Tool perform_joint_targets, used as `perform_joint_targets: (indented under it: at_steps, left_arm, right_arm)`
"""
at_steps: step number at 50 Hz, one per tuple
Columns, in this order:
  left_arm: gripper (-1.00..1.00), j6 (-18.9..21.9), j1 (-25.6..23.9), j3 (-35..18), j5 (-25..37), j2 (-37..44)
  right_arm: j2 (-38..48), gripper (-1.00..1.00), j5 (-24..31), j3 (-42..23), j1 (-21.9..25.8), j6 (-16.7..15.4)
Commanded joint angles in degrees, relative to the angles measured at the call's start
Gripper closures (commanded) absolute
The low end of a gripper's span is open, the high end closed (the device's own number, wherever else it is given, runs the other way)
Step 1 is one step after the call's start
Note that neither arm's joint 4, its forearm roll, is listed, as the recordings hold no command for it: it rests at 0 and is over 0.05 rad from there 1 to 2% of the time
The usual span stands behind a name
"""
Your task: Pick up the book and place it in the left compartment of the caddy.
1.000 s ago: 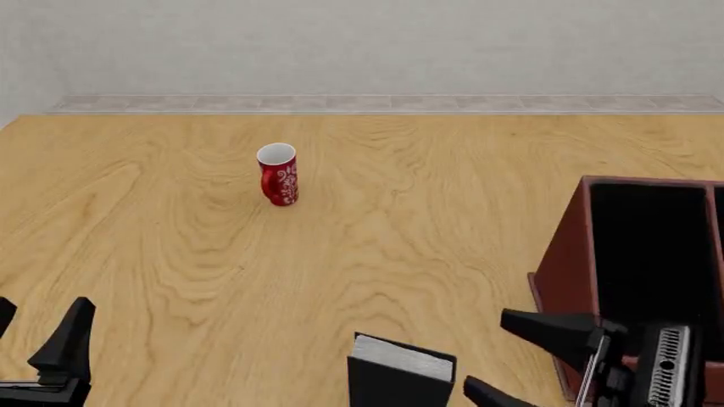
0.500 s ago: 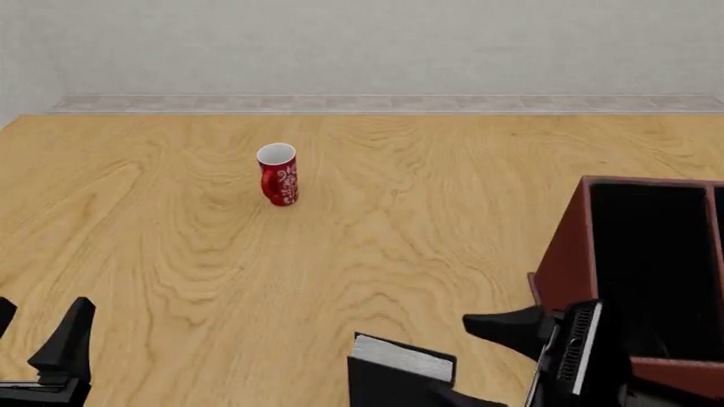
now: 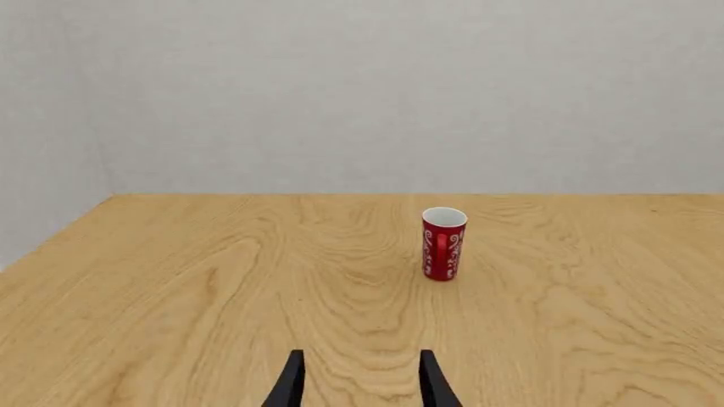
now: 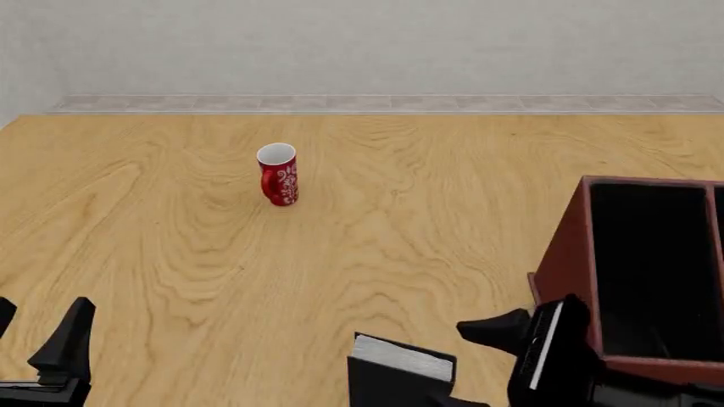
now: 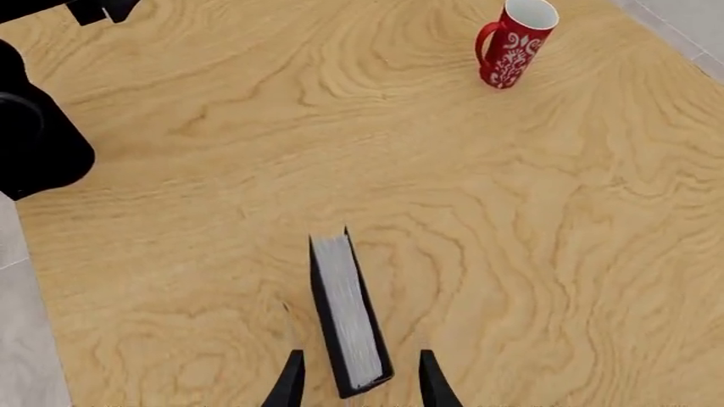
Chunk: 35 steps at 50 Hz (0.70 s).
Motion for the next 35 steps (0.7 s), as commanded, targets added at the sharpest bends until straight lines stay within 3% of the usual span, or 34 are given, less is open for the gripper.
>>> perform_joint_targets:
  at_steps: [1,35]
  left_arm:
    - [-1.00,0.0,0.0,0.0,0.0,0.0]
    - [-1.00,0.0,0.0,0.0,0.0,0.0]
  right_arm:
    - [2.9,-1.00,-1.2,0.5,0.6,0.3]
    - [12.1,-1.00,-7.1,4.0,-0.4,-1.1]
